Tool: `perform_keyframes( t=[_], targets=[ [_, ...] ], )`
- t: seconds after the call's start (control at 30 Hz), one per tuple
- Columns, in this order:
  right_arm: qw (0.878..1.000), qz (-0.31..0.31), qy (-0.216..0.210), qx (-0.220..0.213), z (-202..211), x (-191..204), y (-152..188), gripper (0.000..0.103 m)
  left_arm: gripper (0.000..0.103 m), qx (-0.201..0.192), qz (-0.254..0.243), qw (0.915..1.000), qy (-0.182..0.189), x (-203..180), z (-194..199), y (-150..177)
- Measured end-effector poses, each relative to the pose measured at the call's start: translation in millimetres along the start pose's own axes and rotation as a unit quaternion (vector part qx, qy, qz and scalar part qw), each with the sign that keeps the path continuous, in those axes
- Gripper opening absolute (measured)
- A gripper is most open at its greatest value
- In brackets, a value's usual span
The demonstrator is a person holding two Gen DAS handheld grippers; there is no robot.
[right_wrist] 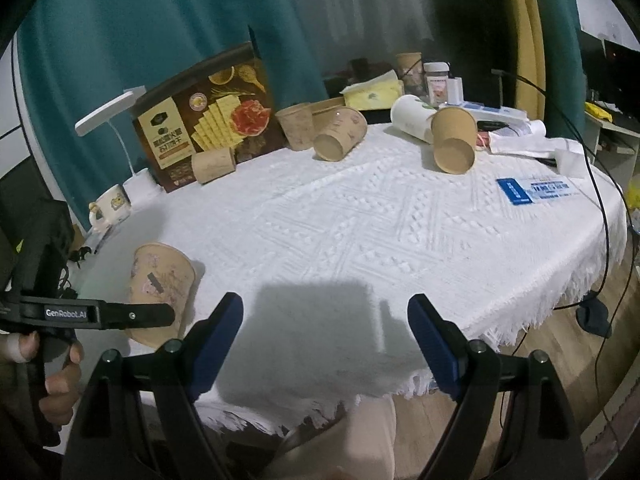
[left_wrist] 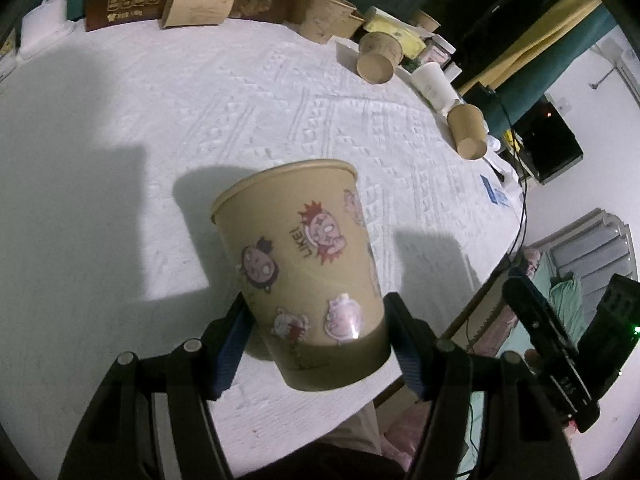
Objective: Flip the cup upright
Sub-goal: 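Lift the sticker cup with the left gripper and turn it upright, then lower the upright cup onto the table and open the left gripper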
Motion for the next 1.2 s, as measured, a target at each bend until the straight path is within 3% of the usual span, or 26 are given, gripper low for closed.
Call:
perform_keyframes(
  t=[0.17, 0.37, 0.7, 0.93, 1.07, 1.2],
  targets=[
    [1.0, -0.01, -0.011, 0.011, -6.5, -1.4, 1.4, 0.083, 0.067, 0.005, 0.0, 1.0, -0.002, -1.4, -1.1, -0.1],
    [1.0, -0.01, -0.009, 0.016, -11.2, 0.1, 0.7, 0.083, 0.077, 0.004, 0.007, 0.9999, 0.006, -3.7, 0.6, -0.3],
    [1.0, -0.012, -0.008, 0.022, -16.6, 4.0, 2.2, 0.083, 0.08, 0.001, 0.007, 0.9999, 0.009, -5.2, 5.6, -0.6],
    [0.999, -0.026, -0.013, 0.027, -12.4, 7.0, -6.5, 0.083, 0.08, -0.028, -0.01, 0.9994, 0.014, -1.4, 38.6, -7.4],
    [0.999, -0.003, -0.028, 0.045, -20.1, 28.9, -14.7, 0.083, 0.08, -0.067, -0.019, 0.9975, -0.012, 22.7, 72.2, -14.9],
    [0.994, 0.035, -0.069, 0.073, -32.0, 76.0, -21.8, 0.083, 0.08, -0.123, -0.038, 0.9887, -0.077, 56.6, 108.0, -19.9]
  ],
)
Point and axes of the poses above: each gripper's, at about its wrist camera, not at the fingertips, and z roughly against the way its jaws point, x to its left, y to its underside, the point moved 10 cm from there along -z, roughly the way its jaws point
